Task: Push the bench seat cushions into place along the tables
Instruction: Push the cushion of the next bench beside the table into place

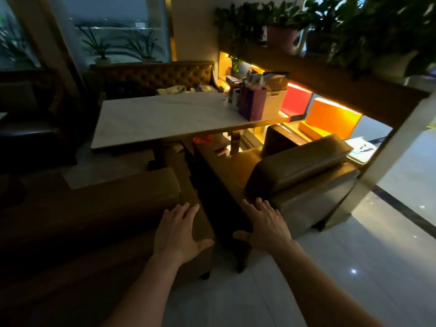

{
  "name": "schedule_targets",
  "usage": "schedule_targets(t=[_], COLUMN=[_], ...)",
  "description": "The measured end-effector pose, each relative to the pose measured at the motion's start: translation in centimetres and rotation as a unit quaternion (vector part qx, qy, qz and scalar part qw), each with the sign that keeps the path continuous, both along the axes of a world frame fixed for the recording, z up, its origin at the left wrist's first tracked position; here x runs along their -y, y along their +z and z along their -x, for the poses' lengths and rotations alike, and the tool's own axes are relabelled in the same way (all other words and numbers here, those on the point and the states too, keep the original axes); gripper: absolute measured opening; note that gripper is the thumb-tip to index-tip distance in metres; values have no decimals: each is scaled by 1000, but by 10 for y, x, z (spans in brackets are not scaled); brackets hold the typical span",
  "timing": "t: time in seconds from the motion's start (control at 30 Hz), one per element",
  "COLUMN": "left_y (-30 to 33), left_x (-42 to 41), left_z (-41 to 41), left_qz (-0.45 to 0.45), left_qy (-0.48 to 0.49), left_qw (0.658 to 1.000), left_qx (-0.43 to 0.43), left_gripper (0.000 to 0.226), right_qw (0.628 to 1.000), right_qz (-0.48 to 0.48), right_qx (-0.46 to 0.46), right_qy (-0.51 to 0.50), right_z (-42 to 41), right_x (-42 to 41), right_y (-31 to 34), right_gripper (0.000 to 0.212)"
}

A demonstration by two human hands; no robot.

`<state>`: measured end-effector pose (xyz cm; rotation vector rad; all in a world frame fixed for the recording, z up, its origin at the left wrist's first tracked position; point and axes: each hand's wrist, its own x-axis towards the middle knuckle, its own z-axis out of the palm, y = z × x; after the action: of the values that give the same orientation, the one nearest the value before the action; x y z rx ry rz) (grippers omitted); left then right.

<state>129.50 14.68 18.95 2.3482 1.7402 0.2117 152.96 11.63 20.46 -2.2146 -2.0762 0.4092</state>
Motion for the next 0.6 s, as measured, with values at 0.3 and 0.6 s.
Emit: schedule_targets(t=[0.3, 0.6], left_y=[-53, -87], left_x=[-90, -149], left_z=[-180, -346], left_qz=[23, 95], left_qy=[-58, -56], left_qw=[997, 992], left_qx=[34, 57], left_gripper=[108, 109], right_qw=[998, 995], right_qz=[18, 60], right_qx=[50, 46], right_qy=[-35, -70], right_z=[-168, -337], right_x=[-69, -140], right_y=[-42, -73], right_gripper=[102, 108])
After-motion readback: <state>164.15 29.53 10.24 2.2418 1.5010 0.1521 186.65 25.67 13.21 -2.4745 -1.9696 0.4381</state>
